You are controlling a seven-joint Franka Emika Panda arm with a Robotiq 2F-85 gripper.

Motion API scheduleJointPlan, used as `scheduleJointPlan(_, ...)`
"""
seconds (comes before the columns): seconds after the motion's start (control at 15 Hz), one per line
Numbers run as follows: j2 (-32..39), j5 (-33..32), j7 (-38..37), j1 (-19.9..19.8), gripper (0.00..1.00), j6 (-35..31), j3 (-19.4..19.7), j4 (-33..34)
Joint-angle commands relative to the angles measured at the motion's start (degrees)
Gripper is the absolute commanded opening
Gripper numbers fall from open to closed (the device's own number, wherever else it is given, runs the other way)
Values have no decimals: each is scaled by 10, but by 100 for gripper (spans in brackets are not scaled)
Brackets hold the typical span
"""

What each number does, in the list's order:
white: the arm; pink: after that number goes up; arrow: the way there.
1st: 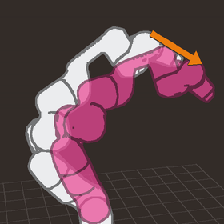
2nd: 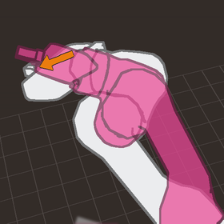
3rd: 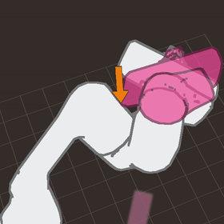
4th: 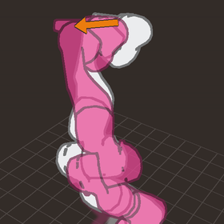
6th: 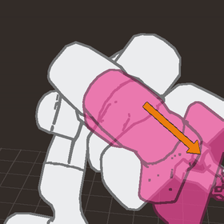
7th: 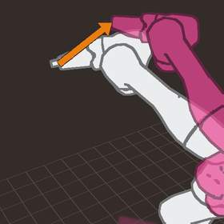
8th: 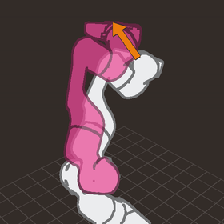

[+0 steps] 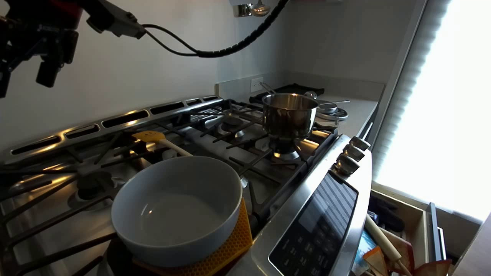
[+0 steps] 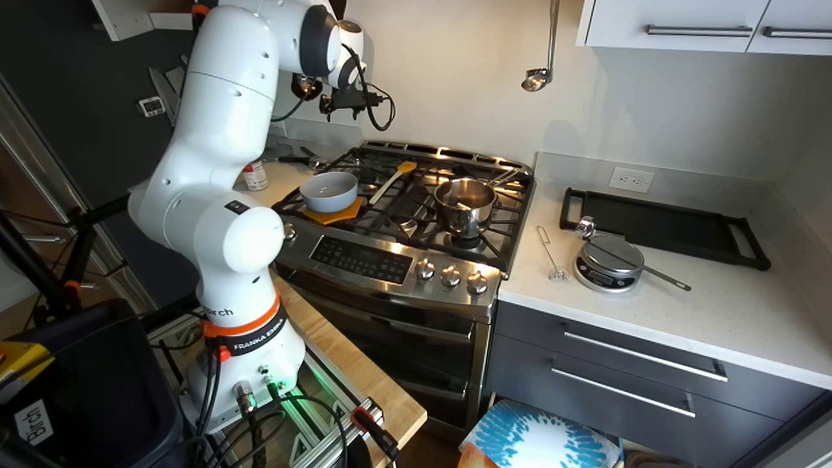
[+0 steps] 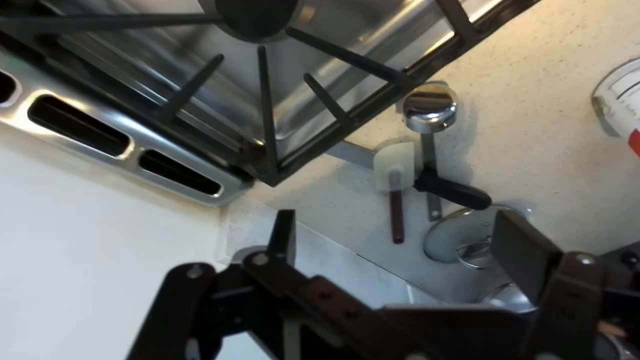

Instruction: Put the silver measuring cup on the left in the silver pot

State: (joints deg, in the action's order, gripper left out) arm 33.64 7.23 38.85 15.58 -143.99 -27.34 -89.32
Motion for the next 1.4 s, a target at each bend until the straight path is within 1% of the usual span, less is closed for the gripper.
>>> scheduleJointPlan(0.0,38,67,121,-46,100,30,-75,31)
scheduleJointPlan(0.07,23,38,65,-14,100,6,-32,17)
scheduleJointPlan(0.2,31,56,98,-26,100,12,-53,25)
scheduleJointPlan(0.33,32,58,102,-30,100,17,-57,29)
scheduleJointPlan(0.4,37,49,88,-20,100,20,-46,34)
scheduleJointPlan(0.53,65,40,84,-2,100,32,-38,55)
scheduleJointPlan(0.73,107,30,99,21,100,51,-30,88)
scheduleJointPlan(0.87,132,18,103,37,100,69,-22,117)
scheduleJointPlan(1.13,186,-6,120,60,100,127,-11,192)
scheduleJointPlan(1.33,233,-19,125,80,100,199,0,274)
